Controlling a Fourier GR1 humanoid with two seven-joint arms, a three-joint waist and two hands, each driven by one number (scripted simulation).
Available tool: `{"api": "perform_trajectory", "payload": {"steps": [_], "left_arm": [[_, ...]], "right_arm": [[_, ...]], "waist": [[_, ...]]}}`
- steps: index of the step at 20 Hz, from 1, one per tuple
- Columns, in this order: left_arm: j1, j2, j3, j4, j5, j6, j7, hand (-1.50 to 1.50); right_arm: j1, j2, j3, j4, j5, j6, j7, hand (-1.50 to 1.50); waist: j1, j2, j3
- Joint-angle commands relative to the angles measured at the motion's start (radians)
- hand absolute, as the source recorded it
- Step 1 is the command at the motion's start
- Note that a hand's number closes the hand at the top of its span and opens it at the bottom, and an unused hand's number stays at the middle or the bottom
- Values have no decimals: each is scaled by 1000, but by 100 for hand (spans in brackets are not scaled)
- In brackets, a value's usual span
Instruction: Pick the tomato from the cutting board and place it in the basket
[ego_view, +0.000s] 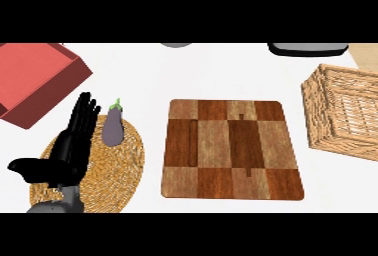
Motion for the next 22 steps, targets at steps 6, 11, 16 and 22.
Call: {"api": "perform_trajectory", "payload": {"steps": [6, 11, 16, 22], "left_arm": [[64, -19, 4, 14, -14, -43, -75, 0], [23, -18, 26, 18, 5, -53, -32, 0], [18, -25, 23, -26, -21, -18, 5, 0], [-5, -41, 5, -21, -51, -4, 35, 0]], "right_arm": [[-67, -23, 2, 234, 33, -49, -98, -150], [-103, -29, -30, 292, -18, -67, -174, -150], [-60, 19, -107, 151, -132, -78, -206, -150], [-63, -28, -180, 70, -161, -122, -168, -150]], "waist": [[3, 3, 2], [2, 2, 3], [-4, 0, 2], [-5, 1, 2]]}}
